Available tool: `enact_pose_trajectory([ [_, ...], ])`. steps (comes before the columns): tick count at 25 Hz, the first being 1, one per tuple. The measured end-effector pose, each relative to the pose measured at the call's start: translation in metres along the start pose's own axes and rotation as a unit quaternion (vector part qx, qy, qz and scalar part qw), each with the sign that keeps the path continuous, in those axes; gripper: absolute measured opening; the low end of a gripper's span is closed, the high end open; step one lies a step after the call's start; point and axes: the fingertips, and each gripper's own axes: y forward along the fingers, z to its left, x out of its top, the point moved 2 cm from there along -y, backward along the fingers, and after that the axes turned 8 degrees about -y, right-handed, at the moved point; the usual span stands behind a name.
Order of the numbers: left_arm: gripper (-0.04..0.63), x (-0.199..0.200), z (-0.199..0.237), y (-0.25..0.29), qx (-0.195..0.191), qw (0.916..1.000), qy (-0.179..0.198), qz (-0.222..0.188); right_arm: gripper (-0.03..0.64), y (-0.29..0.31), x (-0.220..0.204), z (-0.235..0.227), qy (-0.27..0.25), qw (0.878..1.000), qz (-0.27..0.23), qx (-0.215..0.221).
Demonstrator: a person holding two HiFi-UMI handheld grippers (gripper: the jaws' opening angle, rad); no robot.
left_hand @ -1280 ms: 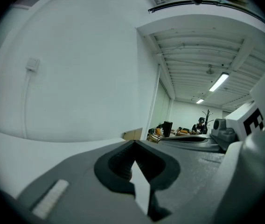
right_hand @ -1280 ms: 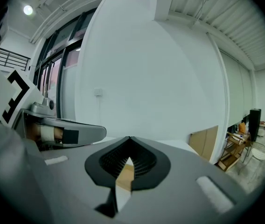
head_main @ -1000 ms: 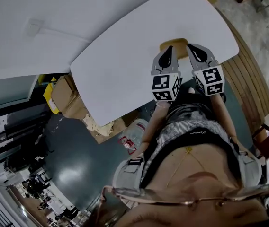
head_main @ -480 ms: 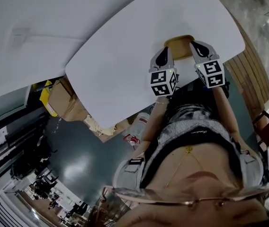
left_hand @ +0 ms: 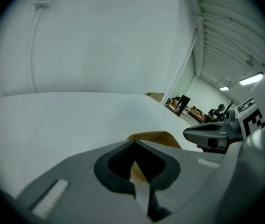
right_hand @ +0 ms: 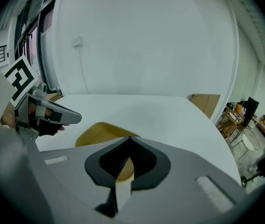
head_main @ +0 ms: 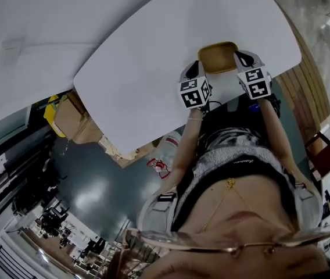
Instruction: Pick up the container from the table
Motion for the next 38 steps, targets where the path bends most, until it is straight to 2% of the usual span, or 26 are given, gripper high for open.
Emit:
enact_pose_trajectory([
  [8,0.002,-0.018,0.011,0.018,0.026,0.9988,-0.017,0.039,0.028,0.019,-0.032,-0.017,0.014,0.998,0.055,-0.005],
  [9,0.047,-0.02,0.012,0.02,0.026,0.9985,-0.023,0.042,0.028,0.021,-0.035,-0.019,0.02,0.998,0.061,-0.009],
  [11,0.071,-0.024,0.015,0.023,0.028,0.9978,-0.033,0.05,0.126,0.024,-0.04,-0.02,0.036,0.997,0.071,-0.007],
  [13,0.105,-0.03,0.019,0.027,0.033,0.997,-0.038,0.059,0.146,0.029,-0.046,-0.019,0.049,0.995,0.081,0.005],
  [18,0.115,-0.044,0.021,0.041,0.025,0.9936,-0.065,0.089,0.123,0.042,-0.058,-0.014,0.048,0.992,0.113,0.015],
  [20,0.09,-0.047,0.018,0.045,0.024,0.9933,-0.062,0.094,0.09,0.045,-0.06,-0.012,0.055,0.992,0.115,0.016],
  [21,0.056,-0.047,0.016,0.046,0.024,0.9933,-0.06,0.095,0.075,0.046,-0.061,-0.012,0.059,0.992,0.114,0.013],
  [28,0.031,-0.039,0.004,0.031,0.019,0.994,-0.067,0.084,0.047,0.035,-0.051,-0.016,0.062,0.993,0.104,0.007],
  [38,0.032,0.009,-0.021,-0.023,-0.004,0.9986,-0.05,0.015,0.049,-0.018,0.012,-0.018,0.033,0.998,0.049,-0.005],
])
